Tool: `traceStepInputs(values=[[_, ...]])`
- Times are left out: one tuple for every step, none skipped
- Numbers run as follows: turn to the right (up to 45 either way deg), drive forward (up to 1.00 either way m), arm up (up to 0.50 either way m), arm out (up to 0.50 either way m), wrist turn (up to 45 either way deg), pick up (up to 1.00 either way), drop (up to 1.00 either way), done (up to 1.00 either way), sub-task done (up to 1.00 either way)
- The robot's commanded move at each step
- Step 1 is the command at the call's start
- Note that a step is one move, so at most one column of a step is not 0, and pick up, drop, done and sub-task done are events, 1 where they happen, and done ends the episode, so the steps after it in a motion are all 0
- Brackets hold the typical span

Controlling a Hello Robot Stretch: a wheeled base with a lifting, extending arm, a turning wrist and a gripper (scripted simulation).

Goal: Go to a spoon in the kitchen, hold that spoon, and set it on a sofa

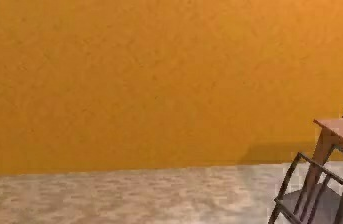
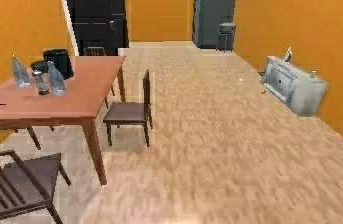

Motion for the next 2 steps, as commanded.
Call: traceStepInputs(values=[[45.0,0.0,0.0,0.0,0.0,0.0,0.0,0.0,0.0],[12.0,0.0,0.0,0.0,0.0,0.0,0.0,0.0,0.0]])
